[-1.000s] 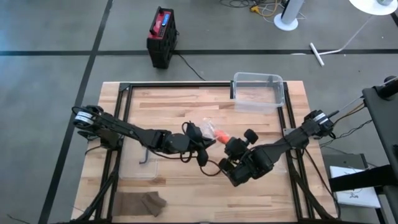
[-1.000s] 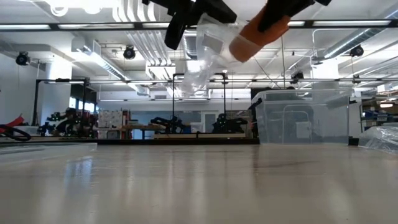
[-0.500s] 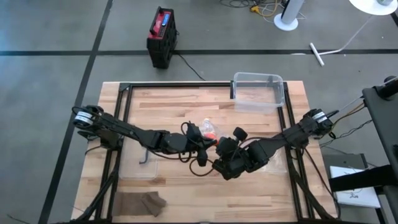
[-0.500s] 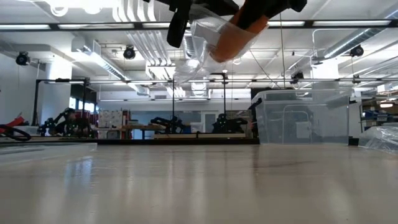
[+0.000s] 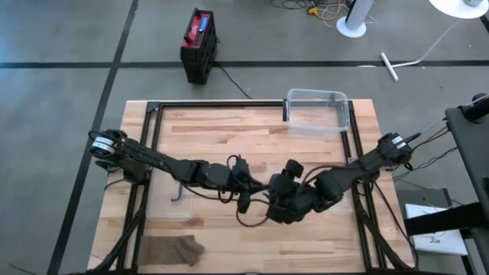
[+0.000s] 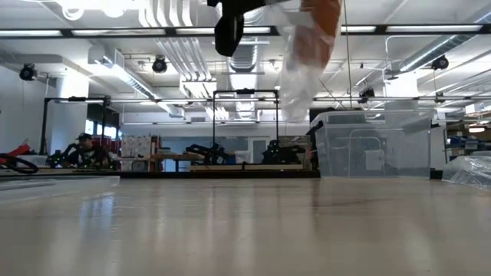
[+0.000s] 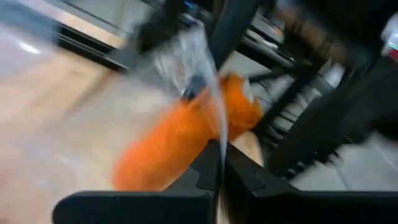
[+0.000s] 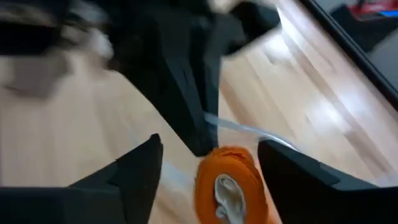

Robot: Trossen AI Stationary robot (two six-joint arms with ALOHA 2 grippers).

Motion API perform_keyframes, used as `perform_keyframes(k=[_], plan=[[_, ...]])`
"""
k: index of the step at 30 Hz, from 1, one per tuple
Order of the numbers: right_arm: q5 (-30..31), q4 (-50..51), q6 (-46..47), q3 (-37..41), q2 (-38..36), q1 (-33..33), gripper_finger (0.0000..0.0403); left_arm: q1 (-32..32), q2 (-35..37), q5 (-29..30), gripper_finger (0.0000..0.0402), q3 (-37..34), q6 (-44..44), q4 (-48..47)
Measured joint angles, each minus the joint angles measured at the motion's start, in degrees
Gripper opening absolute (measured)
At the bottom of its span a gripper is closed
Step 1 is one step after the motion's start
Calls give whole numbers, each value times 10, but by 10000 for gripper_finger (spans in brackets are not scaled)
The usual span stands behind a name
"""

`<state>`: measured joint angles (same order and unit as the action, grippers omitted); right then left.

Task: Roll bandage
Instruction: Put the rolled orange bandage into the transparent zip bag, then put the packed rolled orange bandage into the transparent container

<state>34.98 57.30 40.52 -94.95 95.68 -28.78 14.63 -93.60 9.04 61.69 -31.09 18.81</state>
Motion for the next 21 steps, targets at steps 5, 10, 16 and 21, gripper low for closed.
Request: perform_keyframes(k=[5, 10, 16, 21], plan=[[57, 9, -82, -62, -8, -71, 267, 1, 15, -95, 0, 0, 39, -40], [107, 6, -117, -80, -7, -120, 248, 7, 17, -117, 0, -1, 65, -50], [34, 11, -116, -53, -6, -123, 226, 18, 18, -194, 0, -1, 78, -51], [-24, 7, -105, -26, 2, -119, 211, 24, 19, -204, 0, -1, 84, -44]])
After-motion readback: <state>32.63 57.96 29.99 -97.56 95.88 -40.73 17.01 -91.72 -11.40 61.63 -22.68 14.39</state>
